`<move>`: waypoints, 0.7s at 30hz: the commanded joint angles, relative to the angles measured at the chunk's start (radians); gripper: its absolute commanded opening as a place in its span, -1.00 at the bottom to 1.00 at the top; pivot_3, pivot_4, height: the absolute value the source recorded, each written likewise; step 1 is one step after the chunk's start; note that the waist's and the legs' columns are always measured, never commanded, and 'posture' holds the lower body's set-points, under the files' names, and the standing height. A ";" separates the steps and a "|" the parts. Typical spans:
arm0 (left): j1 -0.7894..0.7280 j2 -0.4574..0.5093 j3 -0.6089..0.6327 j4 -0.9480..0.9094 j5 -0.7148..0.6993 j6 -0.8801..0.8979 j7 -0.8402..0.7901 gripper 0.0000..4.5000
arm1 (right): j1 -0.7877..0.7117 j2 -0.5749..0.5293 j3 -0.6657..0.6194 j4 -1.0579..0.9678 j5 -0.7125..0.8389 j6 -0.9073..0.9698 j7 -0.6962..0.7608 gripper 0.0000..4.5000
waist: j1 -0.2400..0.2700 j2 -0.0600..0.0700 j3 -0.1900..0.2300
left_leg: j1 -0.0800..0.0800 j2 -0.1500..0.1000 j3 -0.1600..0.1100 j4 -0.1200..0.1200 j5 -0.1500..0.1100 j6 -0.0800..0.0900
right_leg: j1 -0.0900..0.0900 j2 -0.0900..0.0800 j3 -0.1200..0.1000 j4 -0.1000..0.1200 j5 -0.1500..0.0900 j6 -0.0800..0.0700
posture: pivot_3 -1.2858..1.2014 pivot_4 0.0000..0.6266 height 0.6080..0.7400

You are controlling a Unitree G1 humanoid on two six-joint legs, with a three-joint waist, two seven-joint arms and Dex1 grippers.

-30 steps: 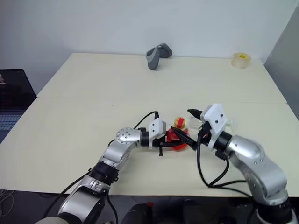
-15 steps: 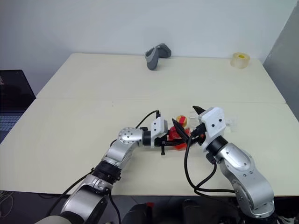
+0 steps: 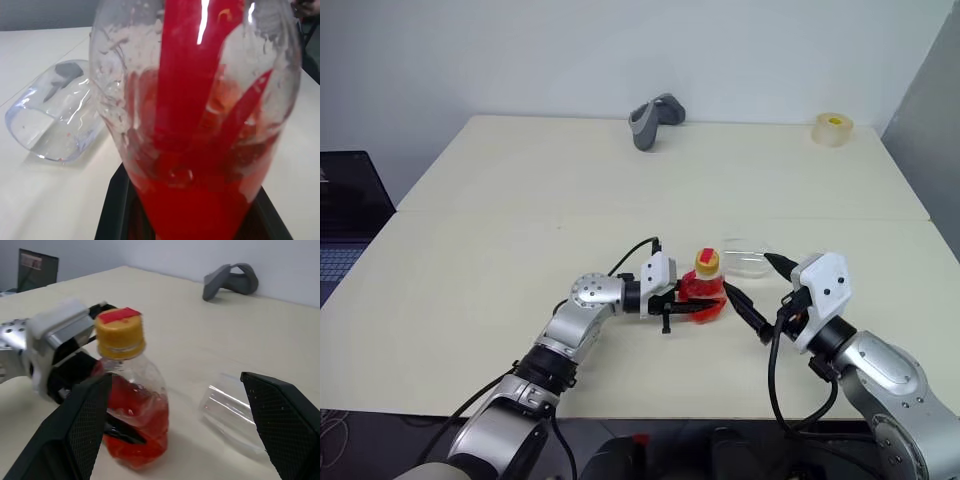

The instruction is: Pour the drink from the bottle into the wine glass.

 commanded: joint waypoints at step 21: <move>0.002 0.004 0.008 -0.043 -0.013 -0.013 -0.002 -0.62 | -0.102 0.036 0.000 0.043 -0.108 -0.035 -0.061 0.94 | 0.004 0.000 0.000 | -0.001 -0.001 0.000 0.001 0.000 0.000 | 0.000 0.000 0.000 0.000 0.001 -0.002 | 0.03 -0.52 1.00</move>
